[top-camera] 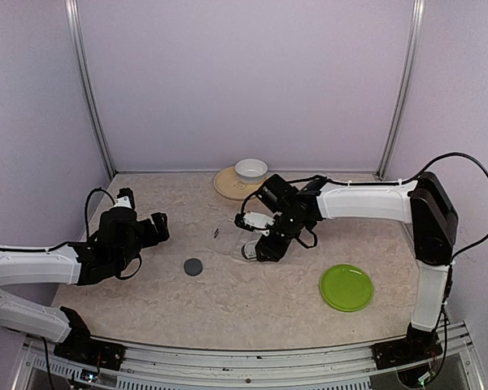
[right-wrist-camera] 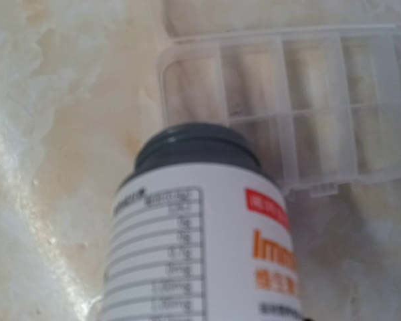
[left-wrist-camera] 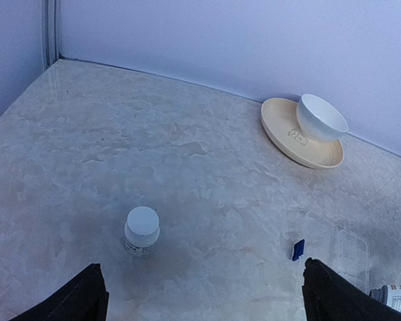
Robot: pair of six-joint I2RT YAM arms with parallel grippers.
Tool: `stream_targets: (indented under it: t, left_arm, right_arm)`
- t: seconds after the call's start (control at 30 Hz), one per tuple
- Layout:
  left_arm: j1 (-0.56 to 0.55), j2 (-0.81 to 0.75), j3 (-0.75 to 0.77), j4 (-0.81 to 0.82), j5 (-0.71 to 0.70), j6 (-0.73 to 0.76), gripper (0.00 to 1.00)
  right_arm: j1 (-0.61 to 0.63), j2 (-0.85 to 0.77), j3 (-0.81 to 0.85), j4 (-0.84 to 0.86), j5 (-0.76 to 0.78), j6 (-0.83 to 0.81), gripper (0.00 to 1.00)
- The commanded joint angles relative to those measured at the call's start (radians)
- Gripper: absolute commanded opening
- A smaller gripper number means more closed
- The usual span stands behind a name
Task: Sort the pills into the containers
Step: Pour the pill into the compartment of the pill container.
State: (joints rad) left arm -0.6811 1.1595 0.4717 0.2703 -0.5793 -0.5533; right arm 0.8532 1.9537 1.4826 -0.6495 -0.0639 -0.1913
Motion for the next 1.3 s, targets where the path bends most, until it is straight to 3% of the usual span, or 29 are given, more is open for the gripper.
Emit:
stream_targets:
  t: [0.0,0.6,1.27]
  left_arm:
    - [0.005,0.003,-0.005,0.023,0.007,-0.005,0.99]
    - [0.005,0.002,-0.006,0.024,0.007,-0.007,0.99]
    - [0.005,0.009,-0.005,0.025,0.002,-0.005,0.99]
  right_arm:
    - [-0.008,0.023,0.035,-0.04,-0.018,-0.005,0.12]
    - [-0.007,0.019,0.059,-0.088,-0.02,-0.004,0.11]
    - [-0.007,-0.004,-0.014,0.037,-0.036,0.005,0.1]
